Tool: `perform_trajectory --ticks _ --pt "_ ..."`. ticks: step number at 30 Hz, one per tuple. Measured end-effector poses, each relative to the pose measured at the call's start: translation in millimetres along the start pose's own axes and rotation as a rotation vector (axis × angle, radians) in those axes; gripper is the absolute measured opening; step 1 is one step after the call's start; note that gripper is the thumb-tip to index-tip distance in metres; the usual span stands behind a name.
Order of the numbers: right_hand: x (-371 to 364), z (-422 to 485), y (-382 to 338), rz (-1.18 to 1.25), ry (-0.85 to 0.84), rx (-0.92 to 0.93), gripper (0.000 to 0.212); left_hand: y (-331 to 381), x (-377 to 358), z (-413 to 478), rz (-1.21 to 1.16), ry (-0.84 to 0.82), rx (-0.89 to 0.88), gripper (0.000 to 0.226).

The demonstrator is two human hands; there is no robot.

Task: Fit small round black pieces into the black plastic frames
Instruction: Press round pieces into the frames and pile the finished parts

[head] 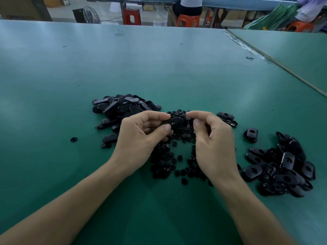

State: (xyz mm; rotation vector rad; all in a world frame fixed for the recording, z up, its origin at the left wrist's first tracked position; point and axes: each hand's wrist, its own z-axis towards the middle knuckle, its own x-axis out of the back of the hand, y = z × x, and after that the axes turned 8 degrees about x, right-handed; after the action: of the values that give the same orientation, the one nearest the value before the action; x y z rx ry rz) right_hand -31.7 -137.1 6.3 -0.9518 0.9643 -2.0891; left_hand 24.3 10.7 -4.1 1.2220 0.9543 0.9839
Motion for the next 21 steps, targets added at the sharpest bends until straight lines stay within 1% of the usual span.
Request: perform_trajectory --ticks 5,12,17,21 --pt "-1.2 -1.7 -2.4 0.029 -0.037 -0.003 0.023 -1.5 0.9 0.9 -0.017 0.000 0.001 0.024" --pt "-3.8 -5.3 -5.0 0.015 -0.105 0.074 0.017 -1.5 1.9 -0.2 -0.008 -0.034 -0.016 0.025" --pt "-4.4 -5.7 -6.2 0.025 -0.119 0.101 0.017 -2.1 2.0 -0.3 0.034 -0.046 -0.034 0.027" --pt "-5.4 -6.9 -6.1 0.003 -0.117 0.083 0.018 -2.2 2.1 -0.8 0.059 -0.054 -0.042 0.029"
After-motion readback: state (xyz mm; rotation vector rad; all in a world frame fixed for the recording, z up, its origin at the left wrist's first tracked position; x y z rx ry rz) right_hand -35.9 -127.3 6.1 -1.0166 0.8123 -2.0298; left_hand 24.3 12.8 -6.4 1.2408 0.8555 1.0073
